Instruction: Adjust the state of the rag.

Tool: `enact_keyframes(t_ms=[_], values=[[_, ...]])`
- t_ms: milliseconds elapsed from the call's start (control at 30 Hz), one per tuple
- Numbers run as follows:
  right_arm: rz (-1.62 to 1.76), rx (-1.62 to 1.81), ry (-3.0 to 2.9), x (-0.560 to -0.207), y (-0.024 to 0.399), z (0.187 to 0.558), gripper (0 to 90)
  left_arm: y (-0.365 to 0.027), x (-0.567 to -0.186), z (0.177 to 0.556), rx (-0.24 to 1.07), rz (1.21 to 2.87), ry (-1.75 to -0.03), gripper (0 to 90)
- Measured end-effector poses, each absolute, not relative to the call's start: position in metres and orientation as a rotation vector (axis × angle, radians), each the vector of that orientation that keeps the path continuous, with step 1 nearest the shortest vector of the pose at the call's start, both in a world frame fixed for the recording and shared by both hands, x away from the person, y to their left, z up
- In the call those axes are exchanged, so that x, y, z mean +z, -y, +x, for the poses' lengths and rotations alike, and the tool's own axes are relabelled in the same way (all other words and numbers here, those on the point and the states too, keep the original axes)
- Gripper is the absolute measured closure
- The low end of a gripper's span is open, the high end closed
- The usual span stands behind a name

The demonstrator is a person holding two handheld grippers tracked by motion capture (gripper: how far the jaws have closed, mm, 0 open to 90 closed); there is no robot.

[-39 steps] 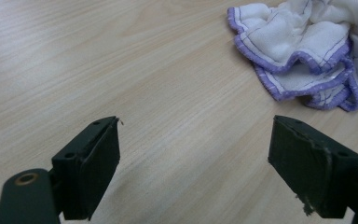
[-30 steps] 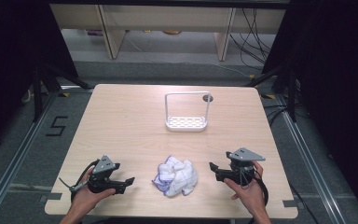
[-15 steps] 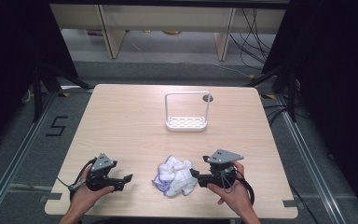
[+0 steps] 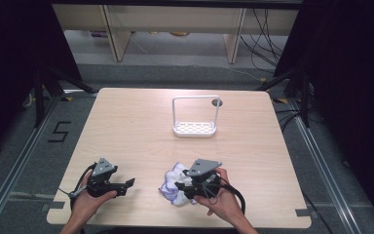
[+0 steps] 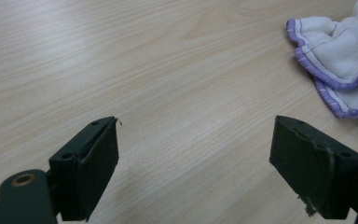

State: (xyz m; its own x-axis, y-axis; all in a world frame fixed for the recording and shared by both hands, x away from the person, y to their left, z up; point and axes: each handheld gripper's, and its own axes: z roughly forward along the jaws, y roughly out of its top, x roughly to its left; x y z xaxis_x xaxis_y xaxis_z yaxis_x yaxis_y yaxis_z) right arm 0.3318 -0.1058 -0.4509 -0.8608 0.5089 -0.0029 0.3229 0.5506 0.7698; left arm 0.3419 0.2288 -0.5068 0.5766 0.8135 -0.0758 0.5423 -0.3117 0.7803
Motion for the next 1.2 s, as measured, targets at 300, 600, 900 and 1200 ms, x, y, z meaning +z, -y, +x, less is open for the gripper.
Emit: enact_keyframes(t_ms=[300,600,900,1200], values=[[0.640,1.091,-2.661,-0.469,0.067,0.341,55.1,-0.230,-0.507,0.342,0.423,1.999,-1.084,14.9],[0.621,0.926,-2.716,-0.489,0.051,0.354,72.9,-0.228,-0.507,0.342,0.406,2.009,-1.076,14.9],[0.616,1.113,-2.618,-0.445,0.081,0.352,85.7,-0.225,-0.507,0.340,0.397,1.972,-1.074,14.9],[0.749,1.281,-2.471,-0.409,0.141,0.354,85.7,-0.219,-0.506,0.338,0.376,1.950,-1.049,16.3]])
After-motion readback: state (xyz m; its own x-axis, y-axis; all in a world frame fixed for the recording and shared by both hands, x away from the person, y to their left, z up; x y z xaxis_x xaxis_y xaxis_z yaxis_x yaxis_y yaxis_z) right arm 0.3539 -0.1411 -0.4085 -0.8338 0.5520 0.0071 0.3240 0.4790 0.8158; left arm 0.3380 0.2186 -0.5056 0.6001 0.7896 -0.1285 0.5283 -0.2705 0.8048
